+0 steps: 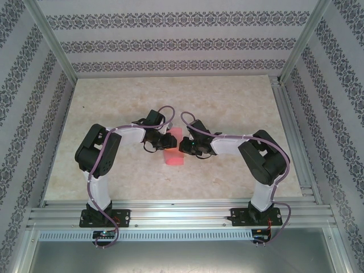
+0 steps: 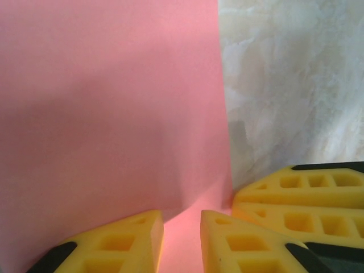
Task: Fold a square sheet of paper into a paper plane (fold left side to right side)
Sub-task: Hold the square sheet of paper at the center of the table.
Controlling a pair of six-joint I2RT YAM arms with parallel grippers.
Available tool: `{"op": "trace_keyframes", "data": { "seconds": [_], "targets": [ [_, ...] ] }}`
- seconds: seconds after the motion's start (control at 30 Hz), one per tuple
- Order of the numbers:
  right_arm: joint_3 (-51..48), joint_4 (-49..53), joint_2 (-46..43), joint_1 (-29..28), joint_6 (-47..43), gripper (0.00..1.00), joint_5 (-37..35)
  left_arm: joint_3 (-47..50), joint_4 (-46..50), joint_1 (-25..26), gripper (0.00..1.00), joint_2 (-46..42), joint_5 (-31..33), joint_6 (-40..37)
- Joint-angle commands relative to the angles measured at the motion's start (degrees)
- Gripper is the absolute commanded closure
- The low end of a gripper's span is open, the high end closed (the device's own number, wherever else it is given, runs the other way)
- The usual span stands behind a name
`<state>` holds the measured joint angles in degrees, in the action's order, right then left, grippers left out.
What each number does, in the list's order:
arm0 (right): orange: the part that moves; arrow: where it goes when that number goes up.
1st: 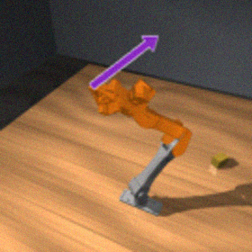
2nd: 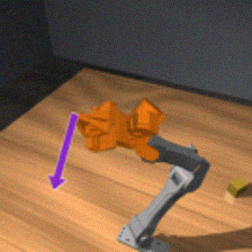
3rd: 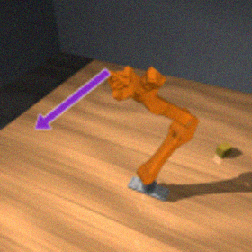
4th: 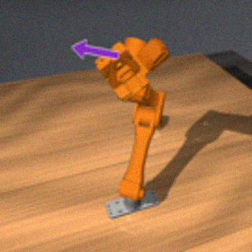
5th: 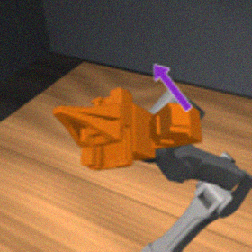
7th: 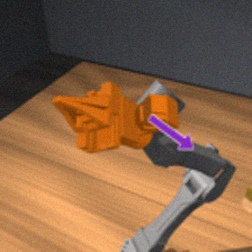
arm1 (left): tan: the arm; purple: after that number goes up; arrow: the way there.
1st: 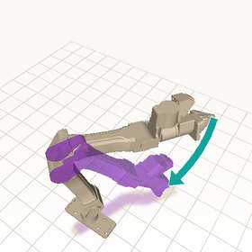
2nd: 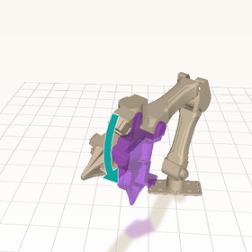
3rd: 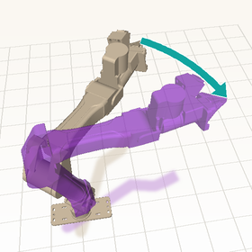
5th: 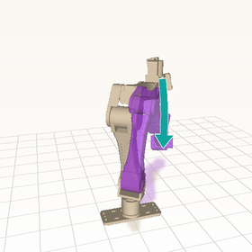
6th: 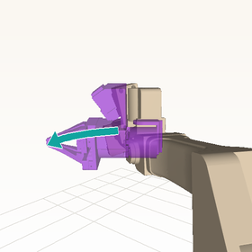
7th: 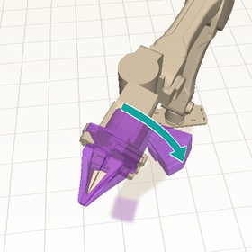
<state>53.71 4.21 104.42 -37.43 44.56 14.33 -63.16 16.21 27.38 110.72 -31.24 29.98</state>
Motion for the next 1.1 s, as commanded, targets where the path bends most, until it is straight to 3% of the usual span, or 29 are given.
{"op": "trace_keyframes", "data": {
  "seconds": [0.0, 0.73, 1.07],
  "targets": [
    [-0.45, 0.95, -3.41, 1.55, -1.1, 0.85, 0.95, 2.46, 0.09, -0.14, 0.73, 2.84, 2.59, -1.81],
    [11.73, -1.77, 10.36, 3.78, 3.08, 0.9, 3.95, 1.87, 0.05, 0.93, 0.73, 3.58, 3.38, -1.63],
    [12.06, 7.49, 12.7, 3.81, -1.66, 0.9, 0.58, 2.15, -0.67, 0.98, 0.7, 2.31, 2.55, -1.77]
  ]
}}
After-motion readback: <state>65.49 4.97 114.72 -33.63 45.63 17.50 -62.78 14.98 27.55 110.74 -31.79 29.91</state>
